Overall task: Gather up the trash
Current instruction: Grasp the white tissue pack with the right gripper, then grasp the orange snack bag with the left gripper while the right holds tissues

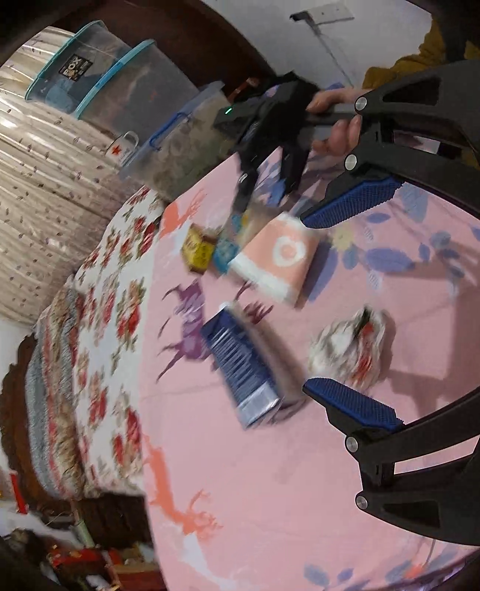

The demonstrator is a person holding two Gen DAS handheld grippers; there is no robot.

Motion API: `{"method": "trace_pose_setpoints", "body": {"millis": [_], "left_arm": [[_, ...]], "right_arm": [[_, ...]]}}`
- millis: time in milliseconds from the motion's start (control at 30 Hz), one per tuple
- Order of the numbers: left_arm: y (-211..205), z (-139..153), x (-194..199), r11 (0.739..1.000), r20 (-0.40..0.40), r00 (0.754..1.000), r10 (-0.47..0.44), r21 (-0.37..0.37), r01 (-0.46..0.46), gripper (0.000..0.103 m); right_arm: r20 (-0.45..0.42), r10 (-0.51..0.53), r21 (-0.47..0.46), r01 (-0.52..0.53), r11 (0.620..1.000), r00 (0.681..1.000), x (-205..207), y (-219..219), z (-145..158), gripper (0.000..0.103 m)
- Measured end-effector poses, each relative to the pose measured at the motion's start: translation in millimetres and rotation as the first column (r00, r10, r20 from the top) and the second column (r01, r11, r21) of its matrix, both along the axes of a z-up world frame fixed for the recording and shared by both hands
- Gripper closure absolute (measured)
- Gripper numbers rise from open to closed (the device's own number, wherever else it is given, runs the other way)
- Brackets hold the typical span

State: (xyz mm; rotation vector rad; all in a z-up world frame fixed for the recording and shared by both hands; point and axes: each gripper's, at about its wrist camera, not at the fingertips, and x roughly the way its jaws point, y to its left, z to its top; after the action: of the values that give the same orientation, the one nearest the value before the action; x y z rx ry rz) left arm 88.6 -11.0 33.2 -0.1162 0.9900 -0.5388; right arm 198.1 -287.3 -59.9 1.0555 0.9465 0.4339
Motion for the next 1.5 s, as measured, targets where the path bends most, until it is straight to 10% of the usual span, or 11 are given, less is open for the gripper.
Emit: {"method": "trace_pose_setpoints", "body": {"millis": [333,500,933,1333,1500], "left_arm": [[-26,0,-20,0.989,0.005,0.991,-0.135,-0.062,0.135,0.028],[-54,0,-17,0.986,0.055,0.985,-0.166,0.039,0.164,0.026],[-101,-37,34,0.993,-0.127,0.99,-0.065,0.087,0.077,0.026],[-175,-10,55,0.974,-0.035,0.987,-0.156,0.162,0.16,0.026],[-216,-40,102,0.974,-0.221,0.963,-0.155,0.127,0.186,0.034]], "right_arm": [[-0.008,0.089,-0.101,-0.09,0.991,0.996,-87,8,2,0.068],[0.063,0.022,-0.21,-0.008,0.978,0.998,-138,-17,20,0.068],[0.121,-0.096,-0.203,0.119,0.972,0.988,-145,-59,16,0.068],[0.144,-0.187,-0.189,0.213,0.959,0.972,-155,-99,15,0.068],[0.145,-0.238,-0.164,0.26,0.951,0.96,-166,-120,14,0.068]]}}
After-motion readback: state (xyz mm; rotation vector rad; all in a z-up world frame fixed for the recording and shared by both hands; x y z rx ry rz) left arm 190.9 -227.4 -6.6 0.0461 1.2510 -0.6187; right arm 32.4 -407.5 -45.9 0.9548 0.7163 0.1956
